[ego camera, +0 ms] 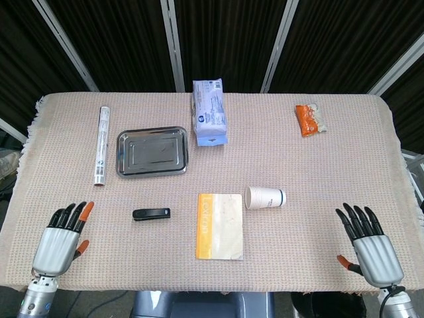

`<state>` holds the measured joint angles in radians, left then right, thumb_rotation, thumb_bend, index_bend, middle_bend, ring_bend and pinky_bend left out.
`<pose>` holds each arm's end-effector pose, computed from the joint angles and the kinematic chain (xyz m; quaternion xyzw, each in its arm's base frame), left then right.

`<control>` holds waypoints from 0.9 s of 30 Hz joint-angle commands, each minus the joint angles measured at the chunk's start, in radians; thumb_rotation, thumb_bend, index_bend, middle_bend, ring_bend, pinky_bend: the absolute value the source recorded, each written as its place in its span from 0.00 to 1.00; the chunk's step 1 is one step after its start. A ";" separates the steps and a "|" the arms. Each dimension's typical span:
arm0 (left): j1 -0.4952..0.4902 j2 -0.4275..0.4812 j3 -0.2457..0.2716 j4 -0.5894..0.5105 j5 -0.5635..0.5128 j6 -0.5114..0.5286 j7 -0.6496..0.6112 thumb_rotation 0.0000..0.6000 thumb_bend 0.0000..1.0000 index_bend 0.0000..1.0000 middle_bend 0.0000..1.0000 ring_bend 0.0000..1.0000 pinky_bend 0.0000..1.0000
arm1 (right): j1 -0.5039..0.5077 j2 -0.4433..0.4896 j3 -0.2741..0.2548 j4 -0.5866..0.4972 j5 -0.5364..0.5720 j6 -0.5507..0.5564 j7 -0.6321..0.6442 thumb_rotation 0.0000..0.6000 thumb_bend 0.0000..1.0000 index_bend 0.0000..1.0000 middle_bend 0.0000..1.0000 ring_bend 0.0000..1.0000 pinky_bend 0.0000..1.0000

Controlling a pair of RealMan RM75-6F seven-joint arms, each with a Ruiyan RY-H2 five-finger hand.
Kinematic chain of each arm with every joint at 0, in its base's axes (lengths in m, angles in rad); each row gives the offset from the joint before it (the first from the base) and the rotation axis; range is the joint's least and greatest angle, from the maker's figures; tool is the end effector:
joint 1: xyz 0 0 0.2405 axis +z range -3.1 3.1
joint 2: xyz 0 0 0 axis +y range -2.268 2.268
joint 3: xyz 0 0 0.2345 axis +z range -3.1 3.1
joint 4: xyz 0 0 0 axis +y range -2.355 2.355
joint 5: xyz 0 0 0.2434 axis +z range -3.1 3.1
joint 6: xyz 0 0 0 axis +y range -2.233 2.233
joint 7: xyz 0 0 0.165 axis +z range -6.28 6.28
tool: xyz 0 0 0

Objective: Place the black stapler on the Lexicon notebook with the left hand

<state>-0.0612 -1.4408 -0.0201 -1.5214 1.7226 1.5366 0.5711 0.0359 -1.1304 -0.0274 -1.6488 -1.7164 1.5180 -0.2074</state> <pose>-0.2412 0.1831 0.0247 -0.6879 -0.2174 -0.3399 0.6033 -0.2752 -0.1661 0.0923 0.6812 -0.3139 0.3591 0.5554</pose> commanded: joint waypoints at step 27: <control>-0.239 -0.401 -0.065 0.235 -0.154 -0.252 0.123 1.00 0.20 0.28 0.29 0.32 0.43 | -0.006 0.012 -0.028 0.012 -0.041 0.022 0.010 1.00 0.03 0.00 0.00 0.00 0.00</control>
<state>-0.2933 -1.8337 -0.0811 -1.2946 1.5692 1.2842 0.7021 0.0296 -1.1176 -0.0547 -1.6373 -1.7582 1.5410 -0.1968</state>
